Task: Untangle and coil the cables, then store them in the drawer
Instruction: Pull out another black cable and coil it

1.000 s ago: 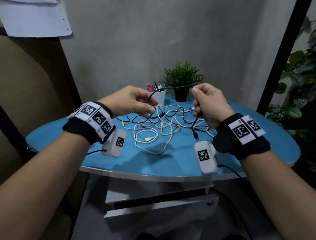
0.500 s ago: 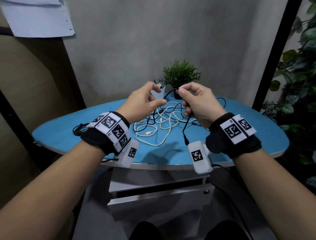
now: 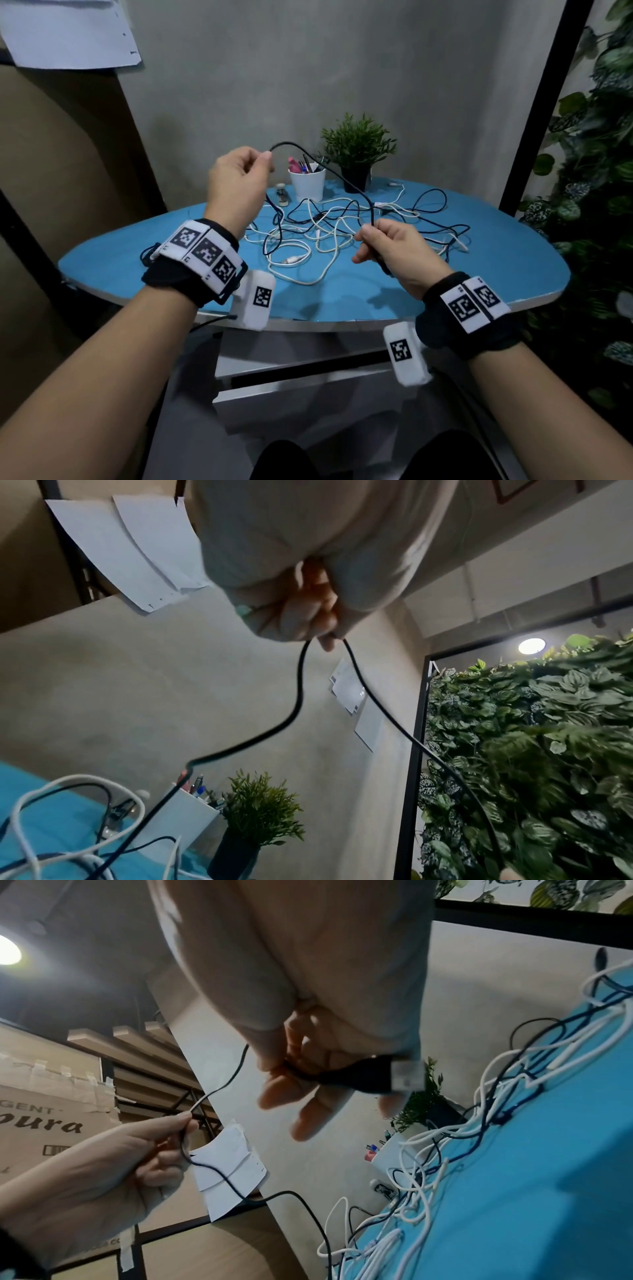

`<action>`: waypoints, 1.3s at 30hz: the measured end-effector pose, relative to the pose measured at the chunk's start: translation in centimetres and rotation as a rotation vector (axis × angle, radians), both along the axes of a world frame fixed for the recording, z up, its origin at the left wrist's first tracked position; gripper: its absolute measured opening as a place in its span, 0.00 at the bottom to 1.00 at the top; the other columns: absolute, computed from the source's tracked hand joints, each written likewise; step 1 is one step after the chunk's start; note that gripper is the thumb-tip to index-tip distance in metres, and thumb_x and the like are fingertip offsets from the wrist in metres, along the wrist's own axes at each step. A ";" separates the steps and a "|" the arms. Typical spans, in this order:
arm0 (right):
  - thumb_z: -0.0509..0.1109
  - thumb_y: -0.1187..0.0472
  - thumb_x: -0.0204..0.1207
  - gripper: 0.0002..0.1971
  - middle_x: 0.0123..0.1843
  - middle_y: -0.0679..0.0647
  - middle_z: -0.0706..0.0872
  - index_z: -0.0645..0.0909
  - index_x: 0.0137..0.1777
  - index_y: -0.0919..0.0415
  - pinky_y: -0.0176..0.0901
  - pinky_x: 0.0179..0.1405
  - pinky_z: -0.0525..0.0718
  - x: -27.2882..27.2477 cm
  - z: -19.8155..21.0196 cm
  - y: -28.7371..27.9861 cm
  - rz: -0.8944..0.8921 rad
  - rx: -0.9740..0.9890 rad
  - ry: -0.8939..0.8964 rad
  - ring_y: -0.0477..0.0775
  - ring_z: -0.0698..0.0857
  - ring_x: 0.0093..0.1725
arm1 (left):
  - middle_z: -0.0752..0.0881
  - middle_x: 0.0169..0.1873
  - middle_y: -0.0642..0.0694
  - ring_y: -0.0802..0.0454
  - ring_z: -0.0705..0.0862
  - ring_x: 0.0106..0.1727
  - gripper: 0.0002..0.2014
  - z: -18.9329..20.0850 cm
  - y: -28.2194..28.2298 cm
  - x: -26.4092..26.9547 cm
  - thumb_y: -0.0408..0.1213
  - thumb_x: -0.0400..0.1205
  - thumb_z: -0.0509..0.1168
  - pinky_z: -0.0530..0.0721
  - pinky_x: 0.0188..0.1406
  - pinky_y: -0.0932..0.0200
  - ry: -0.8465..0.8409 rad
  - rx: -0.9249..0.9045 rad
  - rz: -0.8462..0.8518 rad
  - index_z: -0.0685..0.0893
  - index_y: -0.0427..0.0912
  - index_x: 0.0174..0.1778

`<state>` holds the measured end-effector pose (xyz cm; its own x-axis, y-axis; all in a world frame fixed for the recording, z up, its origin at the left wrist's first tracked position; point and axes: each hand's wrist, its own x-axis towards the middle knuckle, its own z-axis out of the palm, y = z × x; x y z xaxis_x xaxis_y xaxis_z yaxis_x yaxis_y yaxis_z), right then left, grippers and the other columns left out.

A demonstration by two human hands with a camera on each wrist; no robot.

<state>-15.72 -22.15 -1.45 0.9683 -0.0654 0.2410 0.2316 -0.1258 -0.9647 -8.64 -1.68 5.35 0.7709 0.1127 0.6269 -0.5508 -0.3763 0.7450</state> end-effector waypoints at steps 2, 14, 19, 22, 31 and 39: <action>0.57 0.61 0.85 0.14 0.28 0.57 0.79 0.77 0.39 0.61 0.26 0.18 0.69 -0.3 -0.4 0.0 -0.007 0.020 0.015 0.44 0.81 0.23 | 0.73 0.21 0.54 0.59 0.70 0.23 0.12 -0.7 0.2 0.0 0.42 0.81 0.62 0.69 0.29 0.60 -0.009 0.082 0.085 0.82 0.44 0.33; 0.53 0.58 0.87 0.13 0.23 0.47 0.66 0.78 0.53 0.63 0.34 0.21 0.67 -0.9 1.2 -0.1 0.041 0.758 -0.061 0.44 0.64 0.21 | 0.89 0.46 0.50 0.50 0.86 0.46 0.08 -8.3 -0.9 -4.8 0.40 0.82 0.64 0.82 0.49 0.56 0.287 0.962 -0.234 0.88 0.50 0.53; 0.54 0.68 0.85 0.09 0.38 0.53 0.79 0.74 0.59 0.67 0.32 0.28 0.76 -0.2 0.6 0.1 0.033 0.846 -0.063 0.45 0.80 0.31 | 0.87 0.38 0.52 0.56 0.88 0.33 0.06 -8.8 -0.5 -6.2 0.38 0.83 0.62 0.82 0.36 0.65 0.399 0.914 -0.366 0.85 0.49 0.48; 0.56 0.71 0.84 0.08 0.55 0.61 0.84 0.75 0.57 0.66 0.37 0.47 0.88 0.0 -0.1 0.3 0.013 0.770 -0.052 0.55 0.88 0.51 | 0.85 0.37 0.55 0.60 0.87 0.38 0.06 -8.5 0.0 -7.1 0.39 0.84 0.60 0.84 0.43 0.59 0.359 0.859 -0.413 0.79 0.54 0.43; 0.55 0.67 0.85 0.09 0.44 0.54 0.84 0.74 0.59 0.60 0.39 0.42 0.80 -0.5 -1.1 2.1 0.028 0.008 0.021 0.47 0.85 0.44 | 0.79 0.42 0.49 0.56 0.75 0.44 0.09 -7.1 -0.4 -5.5 0.42 0.81 0.59 0.71 0.48 0.72 -0.105 0.659 -0.354 0.83 0.44 0.47; 0.58 0.56 0.84 0.15 0.19 0.42 0.69 0.82 0.45 0.63 0.34 0.27 0.69 -1.7 -1.5 1.6 0.130 -0.183 0.120 0.42 0.66 0.21 | 0.76 0.46 0.50 0.51 0.77 0.50 0.06 -6.6 0.2 -0.8 0.37 0.81 0.65 0.74 0.55 0.58 -0.030 0.771 -0.188 0.86 0.42 0.50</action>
<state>-17.43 -20.51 -2.96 0.9882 0.0954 0.1201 0.1423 -0.2773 -0.9502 -9.41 -1.51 -1.20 0.7156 -0.4918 0.4960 -0.6719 -0.6788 0.2962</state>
